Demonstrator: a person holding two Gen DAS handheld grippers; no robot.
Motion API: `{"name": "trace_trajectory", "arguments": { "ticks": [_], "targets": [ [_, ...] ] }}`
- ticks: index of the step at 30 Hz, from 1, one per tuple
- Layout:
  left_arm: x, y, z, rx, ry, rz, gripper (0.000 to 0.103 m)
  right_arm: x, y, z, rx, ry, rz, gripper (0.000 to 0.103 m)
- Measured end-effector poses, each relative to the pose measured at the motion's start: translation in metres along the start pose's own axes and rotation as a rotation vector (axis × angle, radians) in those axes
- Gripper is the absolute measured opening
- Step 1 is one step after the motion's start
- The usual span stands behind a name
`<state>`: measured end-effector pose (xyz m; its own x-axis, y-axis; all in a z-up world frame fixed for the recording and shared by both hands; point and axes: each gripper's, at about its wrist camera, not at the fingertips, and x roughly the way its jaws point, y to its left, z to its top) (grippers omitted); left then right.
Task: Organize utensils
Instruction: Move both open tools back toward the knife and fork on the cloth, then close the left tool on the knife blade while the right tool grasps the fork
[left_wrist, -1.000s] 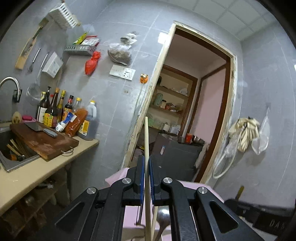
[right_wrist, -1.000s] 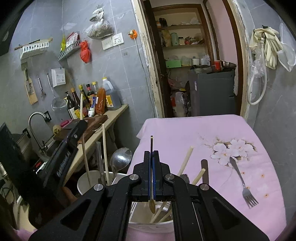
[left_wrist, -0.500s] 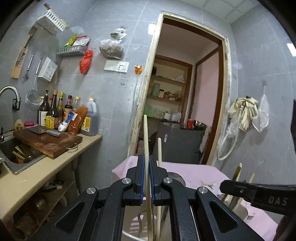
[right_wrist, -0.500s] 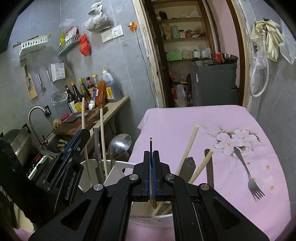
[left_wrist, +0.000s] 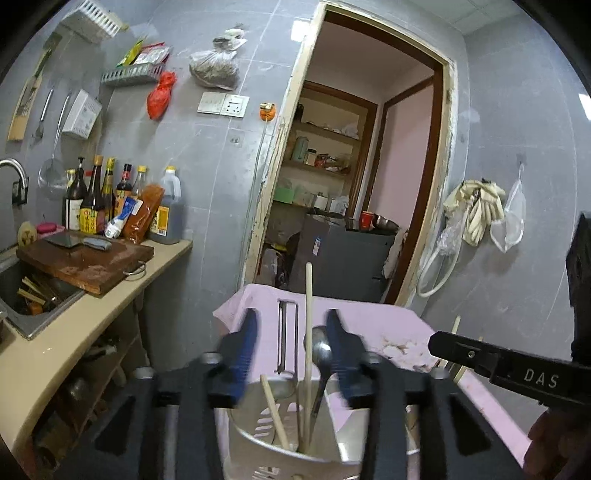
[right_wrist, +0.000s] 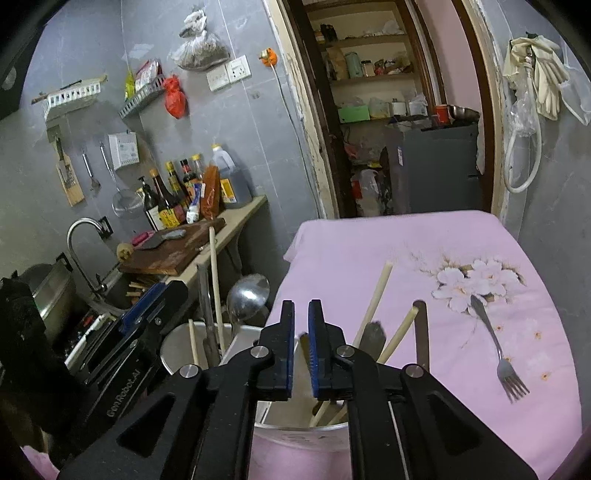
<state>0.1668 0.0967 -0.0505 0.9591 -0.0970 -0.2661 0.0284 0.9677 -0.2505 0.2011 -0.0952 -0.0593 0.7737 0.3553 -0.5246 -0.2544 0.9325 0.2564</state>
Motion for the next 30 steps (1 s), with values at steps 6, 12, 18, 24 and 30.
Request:
{"name": "trace_trajectory", "arguments": {
  "ticks": [6,12,18,24,30],
  "targets": [
    [0.001,-0.01,0.018,0.01,-0.003,0.049,0.066,-0.03,-0.01,0.021,0.004,-0.1,0.036,0.031],
    [0.0,-0.029,0.04,-0.001,-0.016,0.078,0.097,-0.061,-0.032,0.046,-0.007,-0.195,-0.005,0.054],
    [0.003,-0.062,0.055,0.006,-0.03,0.078,0.103,-0.088,-0.075,0.066,-0.013,-0.255,-0.094,0.093],
    [0.011,-0.117,0.056,0.06,-0.056,0.039,0.103,-0.106,-0.127,0.083,-0.051,-0.288,-0.107,0.102],
    [0.019,-0.167,0.049,0.073,-0.099,0.038,0.103,-0.114,-0.175,0.095,-0.066,-0.305,-0.12,0.102]
  ]
}}
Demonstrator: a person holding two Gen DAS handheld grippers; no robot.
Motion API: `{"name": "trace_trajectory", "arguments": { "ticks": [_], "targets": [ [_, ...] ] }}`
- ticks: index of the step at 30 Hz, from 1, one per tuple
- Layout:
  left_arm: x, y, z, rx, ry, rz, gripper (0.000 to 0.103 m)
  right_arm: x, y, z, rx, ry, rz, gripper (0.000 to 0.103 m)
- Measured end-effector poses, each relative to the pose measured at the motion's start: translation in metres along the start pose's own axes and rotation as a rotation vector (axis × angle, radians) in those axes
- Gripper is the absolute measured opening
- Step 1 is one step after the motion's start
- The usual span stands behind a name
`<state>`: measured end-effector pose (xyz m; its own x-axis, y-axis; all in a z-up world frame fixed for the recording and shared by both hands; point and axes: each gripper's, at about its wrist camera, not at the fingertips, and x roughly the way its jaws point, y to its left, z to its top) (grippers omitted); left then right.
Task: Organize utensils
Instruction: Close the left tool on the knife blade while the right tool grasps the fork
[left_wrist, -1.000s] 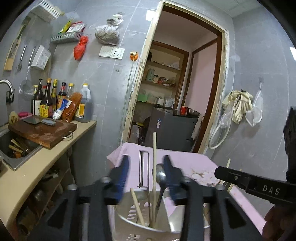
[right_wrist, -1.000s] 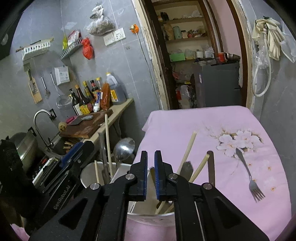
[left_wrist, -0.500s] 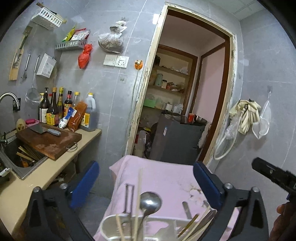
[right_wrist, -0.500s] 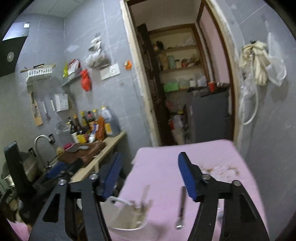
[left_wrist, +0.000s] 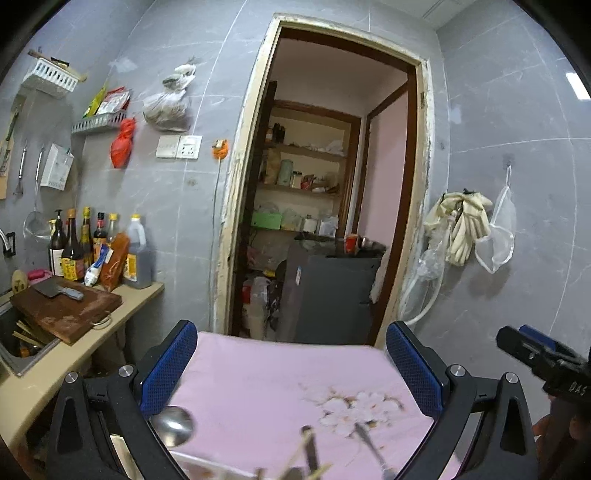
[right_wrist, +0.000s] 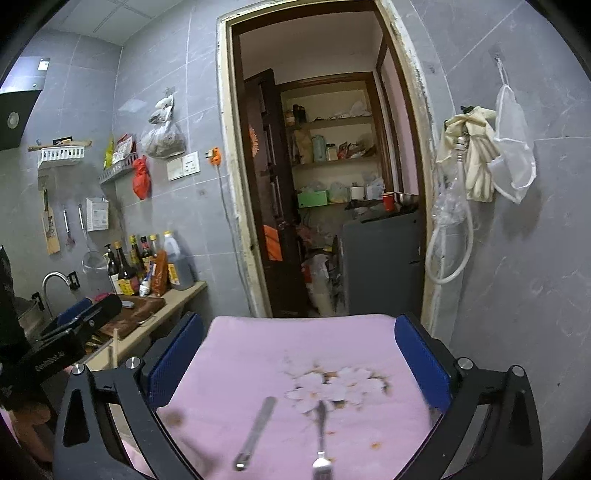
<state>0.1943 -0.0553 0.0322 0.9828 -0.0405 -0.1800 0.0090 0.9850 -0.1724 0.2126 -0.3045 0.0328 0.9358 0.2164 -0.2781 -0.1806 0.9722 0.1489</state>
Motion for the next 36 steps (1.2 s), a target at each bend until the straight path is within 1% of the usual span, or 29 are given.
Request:
{"name": "trace_trajectory", "arguments": {
  "ticks": [4,8,10,14,19,23,26,33,36],
  "targets": [
    [0.007,-0.033,-0.008,0.023,-0.028,0.02,0.103,0.009,-0.03,0.002,-0.013,-0.002,0.007,0.102],
    [0.018,-0.064,-0.02,0.065,-0.032,0.028,0.103,0.031,-0.064,-0.009,-0.009,0.048,0.0,0.102],
    [0.027,-0.077,-0.027,0.09,-0.012,0.023,0.103,0.047,-0.086,-0.021,0.012,0.094,-0.005,0.102],
    [0.044,-0.1,-0.042,0.128,0.032,-0.01,0.103,0.066,-0.124,-0.043,0.047,0.157,0.004,0.102],
    [0.063,-0.118,-0.059,0.141,0.077,-0.041,0.103,0.079,-0.153,-0.065,0.055,0.208,0.013,0.102],
    [0.082,-0.122,-0.076,0.119,0.135,-0.044,0.103,0.086,-0.163,-0.079,0.05,0.231,0.011,0.102],
    [0.097,-0.116,-0.093,0.09,0.201,-0.029,0.103,0.094,-0.165,-0.09,0.045,0.251,0.012,0.102],
    [0.131,-0.08,-0.127,-0.032,0.374,0.069,0.103,0.118,-0.157,-0.113,0.055,0.309,0.044,0.102],
    [0.142,-0.069,-0.139,-0.064,0.429,0.104,0.102,0.133,-0.151,-0.124,0.044,0.361,0.057,0.102]
  ]
}}
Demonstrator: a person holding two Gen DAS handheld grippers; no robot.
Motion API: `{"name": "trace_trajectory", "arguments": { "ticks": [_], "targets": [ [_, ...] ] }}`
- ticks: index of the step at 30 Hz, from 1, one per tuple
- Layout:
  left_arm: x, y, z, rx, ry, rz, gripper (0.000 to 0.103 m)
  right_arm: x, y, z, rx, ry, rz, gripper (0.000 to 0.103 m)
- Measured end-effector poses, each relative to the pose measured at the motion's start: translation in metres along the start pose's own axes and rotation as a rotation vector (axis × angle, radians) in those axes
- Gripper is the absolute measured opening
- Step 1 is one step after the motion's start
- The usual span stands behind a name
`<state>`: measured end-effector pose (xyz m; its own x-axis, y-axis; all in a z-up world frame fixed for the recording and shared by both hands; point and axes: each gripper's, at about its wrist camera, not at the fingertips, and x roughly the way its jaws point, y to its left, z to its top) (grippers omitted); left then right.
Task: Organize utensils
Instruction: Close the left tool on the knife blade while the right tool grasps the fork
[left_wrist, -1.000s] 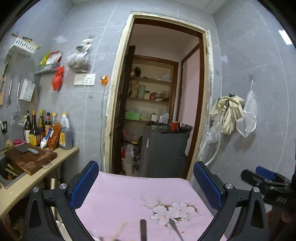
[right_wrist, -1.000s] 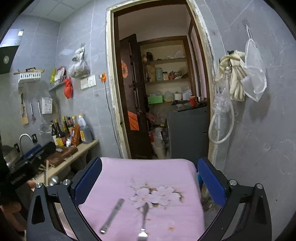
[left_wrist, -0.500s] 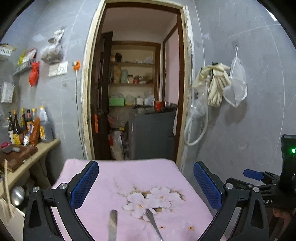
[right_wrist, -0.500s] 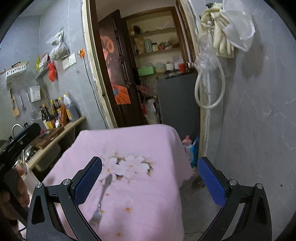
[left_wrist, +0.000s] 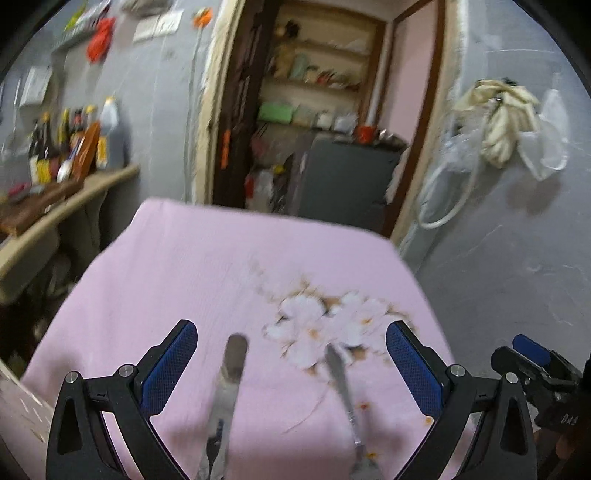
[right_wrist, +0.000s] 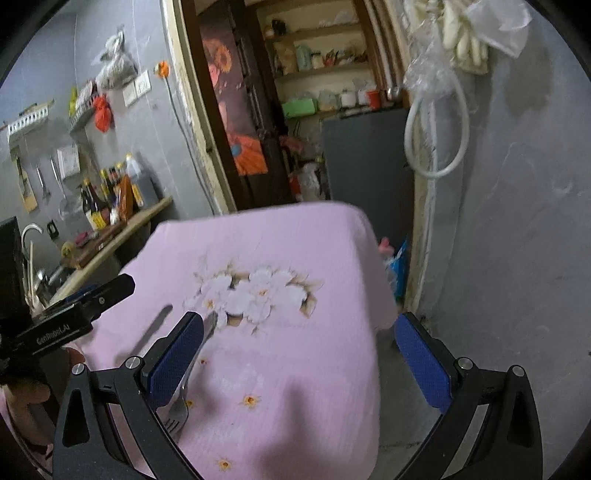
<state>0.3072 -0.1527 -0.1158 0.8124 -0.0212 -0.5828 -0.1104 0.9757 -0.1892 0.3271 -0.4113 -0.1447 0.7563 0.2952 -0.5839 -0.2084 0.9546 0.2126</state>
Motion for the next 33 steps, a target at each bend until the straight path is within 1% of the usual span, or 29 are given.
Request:
{"name": "trace_trajectory", "arguments": {
  "ticks": [1,5,6,7,8,9,10,12,14,16,20,24,25,29,33],
  "targets": [
    [0.006,0.004,-0.002,-0.011,0.024,0.007,0.102,0.006,0.002,-0.001,-0.003,0.016,0.006,0.102],
    [0.019,0.012,-0.009,-0.032,0.091,0.031,0.092,0.031,0.01,-0.008,-0.022,0.091,0.026,0.101],
    [0.022,0.014,-0.011,-0.033,0.104,0.039,0.089,0.037,0.013,-0.011,-0.03,0.109,0.028,0.097],
    [0.025,0.016,-0.014,-0.036,0.12,0.049,0.087,0.041,0.015,-0.013,-0.037,0.123,0.034,0.09],
    [0.026,0.018,-0.016,-0.041,0.131,0.056,0.084,0.047,0.019,-0.015,-0.047,0.142,0.049,0.086],
    [0.029,0.021,-0.018,-0.052,0.15,0.064,0.08,0.051,0.023,-0.017,-0.054,0.154,0.054,0.079],
    [0.031,0.023,-0.02,-0.061,0.165,0.072,0.078,0.055,0.026,-0.019,-0.062,0.17,0.06,0.074],
    [0.035,0.026,-0.023,-0.07,0.196,0.084,0.071,0.064,0.032,-0.025,-0.071,0.205,0.097,0.065],
    [0.041,0.028,-0.024,-0.072,0.226,0.088,0.066,0.07,0.038,-0.026,-0.081,0.224,0.122,0.063],
    [0.045,0.03,-0.026,-0.077,0.252,0.087,0.063,0.076,0.046,-0.028,-0.097,0.253,0.148,0.058],
    [0.049,0.036,-0.028,-0.109,0.271,0.086,0.06,0.085,0.057,-0.028,-0.125,0.288,0.182,0.05],
    [0.048,0.043,-0.029,-0.147,0.274,0.082,0.051,0.097,0.069,-0.026,-0.149,0.317,0.232,0.04],
    [0.048,0.044,-0.029,-0.149,0.274,0.082,0.05,0.099,0.071,-0.026,-0.151,0.323,0.244,0.037],
    [0.049,0.044,-0.029,-0.15,0.274,0.08,0.049,0.11,0.084,-0.026,-0.17,0.354,0.265,0.034],
    [0.049,0.043,-0.029,-0.15,0.273,0.081,0.049,0.118,0.097,-0.026,-0.198,0.372,0.255,0.033]
  ]
}}
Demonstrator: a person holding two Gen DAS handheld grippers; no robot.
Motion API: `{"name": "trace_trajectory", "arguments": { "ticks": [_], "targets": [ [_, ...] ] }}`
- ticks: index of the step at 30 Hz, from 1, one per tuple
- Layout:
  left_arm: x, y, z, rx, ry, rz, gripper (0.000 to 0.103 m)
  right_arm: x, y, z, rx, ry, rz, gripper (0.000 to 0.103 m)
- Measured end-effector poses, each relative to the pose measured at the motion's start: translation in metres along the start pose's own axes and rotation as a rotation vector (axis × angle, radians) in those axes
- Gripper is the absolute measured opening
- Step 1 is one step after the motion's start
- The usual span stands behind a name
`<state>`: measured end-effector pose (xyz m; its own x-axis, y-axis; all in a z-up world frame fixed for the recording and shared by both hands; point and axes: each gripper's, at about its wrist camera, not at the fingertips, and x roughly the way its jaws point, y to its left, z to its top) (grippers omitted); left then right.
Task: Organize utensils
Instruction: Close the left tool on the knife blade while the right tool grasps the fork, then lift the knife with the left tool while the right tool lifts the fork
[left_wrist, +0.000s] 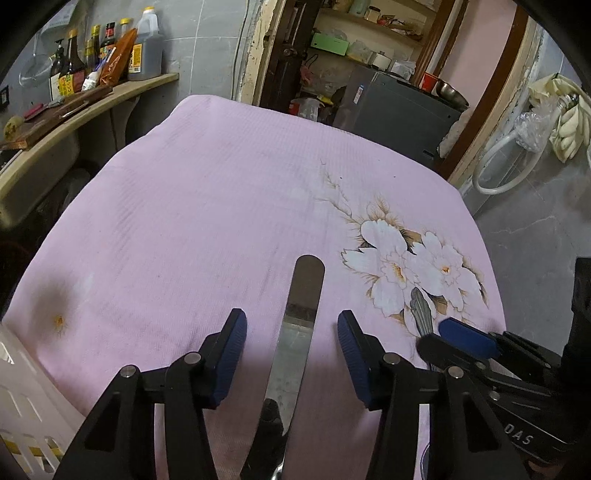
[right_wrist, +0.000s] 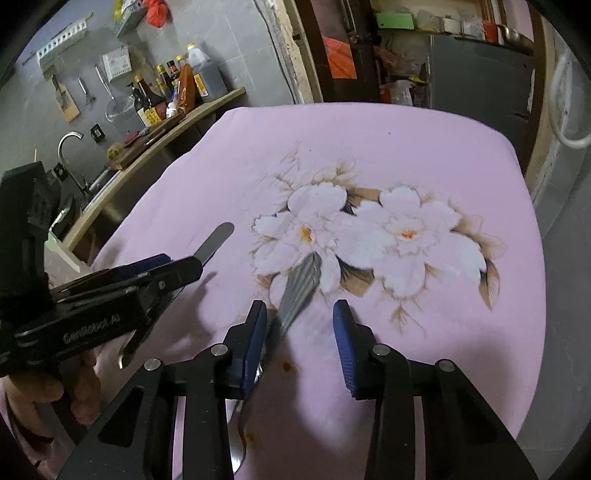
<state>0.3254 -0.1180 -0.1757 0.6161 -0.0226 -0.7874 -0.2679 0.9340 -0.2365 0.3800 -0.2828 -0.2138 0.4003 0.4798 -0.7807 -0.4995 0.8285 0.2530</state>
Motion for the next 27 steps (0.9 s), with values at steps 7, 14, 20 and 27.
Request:
{"name": "trace_trajectory", "arguments": {
  "ticks": [7,14,20,27],
  "targets": [
    [0.001,-0.005,0.001,0.033,0.007,0.019,0.049,0.003,0.006,0.008,-0.016,0.031,-0.036,0.018],
    [0.002,-0.017,-0.001,0.104,0.049,0.002,0.048,-0.016,-0.013,-0.01,0.069,0.043,0.008,0.012],
    [0.005,-0.024,0.003,0.103,0.088,0.017,0.034,-0.033,-0.033,-0.029,0.108,0.036,-0.013,0.012],
    [0.007,-0.034,0.003,0.181,0.107,0.073,0.019,-0.039,-0.038,-0.039,0.142,0.026,-0.007,0.012]
  ]
}}
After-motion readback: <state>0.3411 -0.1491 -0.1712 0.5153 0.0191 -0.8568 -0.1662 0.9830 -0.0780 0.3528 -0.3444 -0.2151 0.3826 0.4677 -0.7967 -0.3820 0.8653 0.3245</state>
